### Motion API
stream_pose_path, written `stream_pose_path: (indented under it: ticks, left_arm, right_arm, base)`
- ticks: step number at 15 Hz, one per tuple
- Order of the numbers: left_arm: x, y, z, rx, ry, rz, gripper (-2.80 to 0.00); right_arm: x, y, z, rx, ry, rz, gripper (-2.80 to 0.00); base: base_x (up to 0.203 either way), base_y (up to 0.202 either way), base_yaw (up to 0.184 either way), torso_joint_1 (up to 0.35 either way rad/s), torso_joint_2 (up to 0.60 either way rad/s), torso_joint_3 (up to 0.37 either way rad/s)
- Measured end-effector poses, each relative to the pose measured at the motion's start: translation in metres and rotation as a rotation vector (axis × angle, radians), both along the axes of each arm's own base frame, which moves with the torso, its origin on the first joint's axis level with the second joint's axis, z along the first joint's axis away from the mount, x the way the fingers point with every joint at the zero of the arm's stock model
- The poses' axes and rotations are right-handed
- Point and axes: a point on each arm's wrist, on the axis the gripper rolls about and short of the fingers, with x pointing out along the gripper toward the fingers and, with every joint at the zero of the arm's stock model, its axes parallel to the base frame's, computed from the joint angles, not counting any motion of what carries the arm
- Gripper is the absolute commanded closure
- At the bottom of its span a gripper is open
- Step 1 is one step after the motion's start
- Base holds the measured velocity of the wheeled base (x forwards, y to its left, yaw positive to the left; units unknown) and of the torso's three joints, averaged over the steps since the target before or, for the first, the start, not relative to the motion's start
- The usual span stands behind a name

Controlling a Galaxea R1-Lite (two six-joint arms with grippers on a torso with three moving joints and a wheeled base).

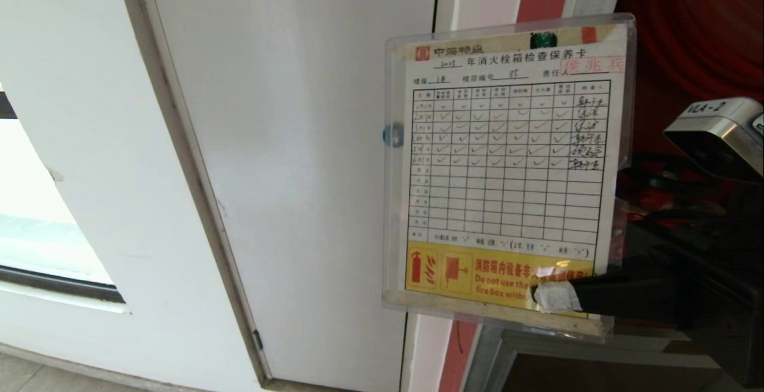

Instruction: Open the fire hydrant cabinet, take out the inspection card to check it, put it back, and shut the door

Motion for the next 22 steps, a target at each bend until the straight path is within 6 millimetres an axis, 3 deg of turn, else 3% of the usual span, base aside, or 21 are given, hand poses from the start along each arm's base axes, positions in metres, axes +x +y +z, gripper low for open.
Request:
stream_pose_path:
  ticks: [14, 22]
  left_arm:
    - [0.000, 0.000, 0.000, 0.000, 0.000, 0.000, 0.00]
    - [0.000, 0.000, 0.000, 0.000, 0.000, -0.001, 0.00]
  right_arm:
    - [0.002, 0.024, -0.006, 0.019, 0.033, 0.146, 0.00]
    - [-0.007, 0.024, -0.003, 0.043, 0.034, 0.241, 0.00]
  base:
    - [0.000, 0.000, 0.000, 0.000, 0.00, 0.000]
    - [0.000, 0.000, 0.000, 0.000, 0.00, 0.000]
